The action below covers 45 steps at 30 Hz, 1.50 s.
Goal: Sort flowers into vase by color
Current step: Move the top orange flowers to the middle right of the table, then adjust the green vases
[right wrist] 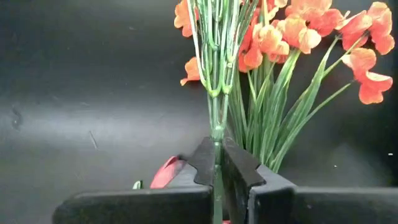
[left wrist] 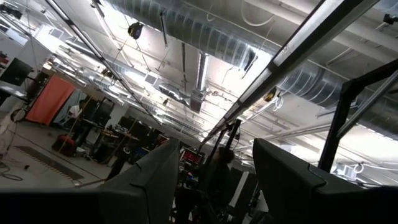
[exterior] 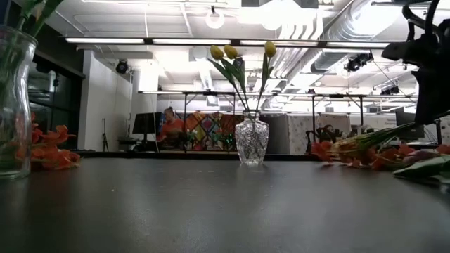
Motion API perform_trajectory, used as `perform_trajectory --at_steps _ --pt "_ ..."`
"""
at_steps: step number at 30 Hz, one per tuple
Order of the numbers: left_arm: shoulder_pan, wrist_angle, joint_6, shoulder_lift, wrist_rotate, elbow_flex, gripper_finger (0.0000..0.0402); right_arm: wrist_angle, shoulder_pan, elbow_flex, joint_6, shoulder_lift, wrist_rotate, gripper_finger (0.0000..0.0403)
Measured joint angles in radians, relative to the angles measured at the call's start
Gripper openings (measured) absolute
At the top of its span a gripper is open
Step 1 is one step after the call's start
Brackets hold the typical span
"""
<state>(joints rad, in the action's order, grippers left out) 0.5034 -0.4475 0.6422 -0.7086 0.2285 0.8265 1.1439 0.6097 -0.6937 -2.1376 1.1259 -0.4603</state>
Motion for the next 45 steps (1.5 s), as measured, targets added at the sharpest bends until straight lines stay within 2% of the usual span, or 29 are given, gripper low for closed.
perform_trajectory --at_steps 4,11,15,19,23,27,31,34,37,42,45 --pt "0.0 0.0 0.0 0.0 -0.007 0.0 0.0193 0.0 -0.015 0.0 0.007 0.0 0.031 0.0" --pt "0.0 -0.004 0.0 0.0 -0.009 0.0 0.0193 -0.004 -0.014 0.001 0.044 0.0 0.182 0.0001" --pt "0.0 -0.007 0.0 0.0 -0.009 0.0 0.0193 -0.001 -0.014 0.001 0.07 0.0 0.221 0.002" --pt "0.0 -0.012 0.0 0.0 -0.009 0.0 0.0193 -0.008 -0.014 0.001 0.078 0.0 0.23 0.0075" --pt "0.0 -0.022 0.0 0.0 -0.009 0.0 0.0193 0.004 -0.014 -0.038 0.09 -0.001 0.236 0.0154" --pt "0.0 -0.022 0.0 0.0 -0.008 0.0 0.0193 0.111 -0.014 -0.141 0.104 -0.001 0.213 0.0224" --pt "0.0 -0.022 0.0 0.0 -0.008 0.0 0.0193 0.138 -0.007 -0.273 0.096 -0.002 0.196 0.0259" --pt "0.0 -0.021 0.0 0.0 -0.008 0.0 0.0193 -0.008 0.028 -0.299 0.08 0.017 0.203 0.0262" --pt "0.0 -0.021 0.0 0.0 -0.008 0.0 0.0193 -0.248 0.079 -0.27 0.042 0.077 0.203 0.0263" --pt "0.0 -0.021 0.001 0.0 -0.008 0.0 0.0193 -0.66 0.146 -0.216 -0.051 0.281 0.211 0.0263" --pt "0.0 -0.021 0.001 0.0 -0.008 0.0 0.0193 -0.876 0.167 -0.213 -0.074 0.421 0.257 0.0263"
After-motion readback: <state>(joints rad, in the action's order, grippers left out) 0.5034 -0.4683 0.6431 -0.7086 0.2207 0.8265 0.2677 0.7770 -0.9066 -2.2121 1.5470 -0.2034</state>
